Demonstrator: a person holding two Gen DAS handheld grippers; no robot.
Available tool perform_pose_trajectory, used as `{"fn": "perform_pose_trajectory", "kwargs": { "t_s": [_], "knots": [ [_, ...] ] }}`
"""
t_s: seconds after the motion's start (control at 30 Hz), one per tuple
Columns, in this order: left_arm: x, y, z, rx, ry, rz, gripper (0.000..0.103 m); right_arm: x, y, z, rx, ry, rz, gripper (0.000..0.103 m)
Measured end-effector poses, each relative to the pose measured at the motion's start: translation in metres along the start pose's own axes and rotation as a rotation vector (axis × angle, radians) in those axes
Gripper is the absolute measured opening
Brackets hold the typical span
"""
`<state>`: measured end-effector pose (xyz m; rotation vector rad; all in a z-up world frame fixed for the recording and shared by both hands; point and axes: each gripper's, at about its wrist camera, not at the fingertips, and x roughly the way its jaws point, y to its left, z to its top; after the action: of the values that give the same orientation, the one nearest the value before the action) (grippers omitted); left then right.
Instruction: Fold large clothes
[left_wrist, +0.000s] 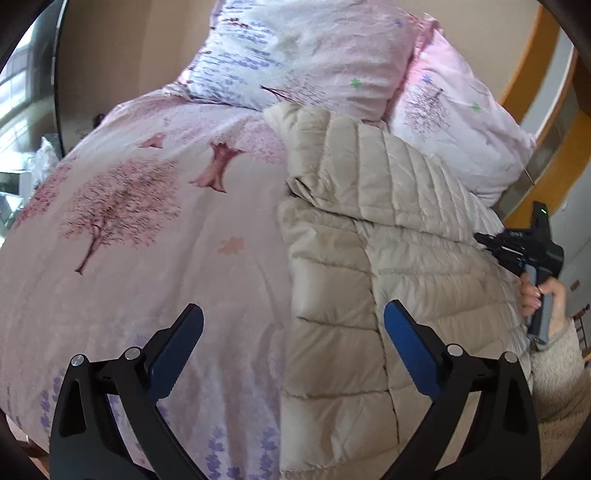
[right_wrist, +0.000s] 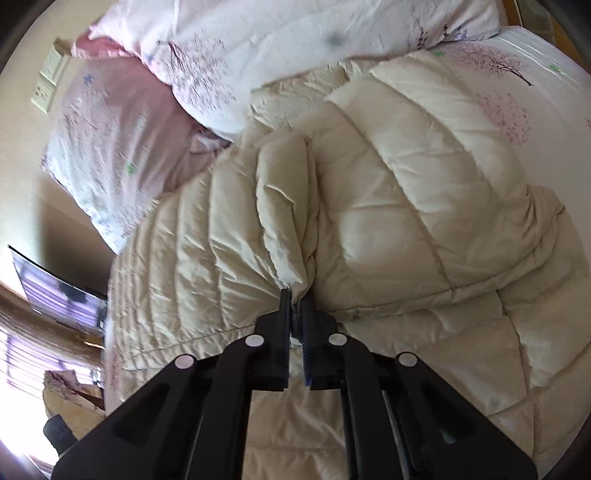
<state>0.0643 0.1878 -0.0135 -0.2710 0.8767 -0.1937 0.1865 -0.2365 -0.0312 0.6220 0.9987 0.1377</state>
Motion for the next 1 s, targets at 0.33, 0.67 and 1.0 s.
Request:
{"fn": "perform_pose_trajectory", "kwargs": {
  "t_s": [0.33,0.67,1.0],
  "knots": [
    [-0.014,0.003,-0.024,-0.034,0.043,-0.174,0.091,-0.102,-0.010,-0.022,-0.237,-0.013,0.062,0.067],
    [-0.024,0.000,-0.051,-0.029,0.109,-0.264,0.083,-0.174,-0.129,-0.075,-0.100,0.080,0.026,0.067],
    [-0.037,0.002,-0.079,-0.117,0.123,-0.427,0.081,-0.179,-0.177,-0.110,0.009,0.189,0.182,0.062]
  ]
}}
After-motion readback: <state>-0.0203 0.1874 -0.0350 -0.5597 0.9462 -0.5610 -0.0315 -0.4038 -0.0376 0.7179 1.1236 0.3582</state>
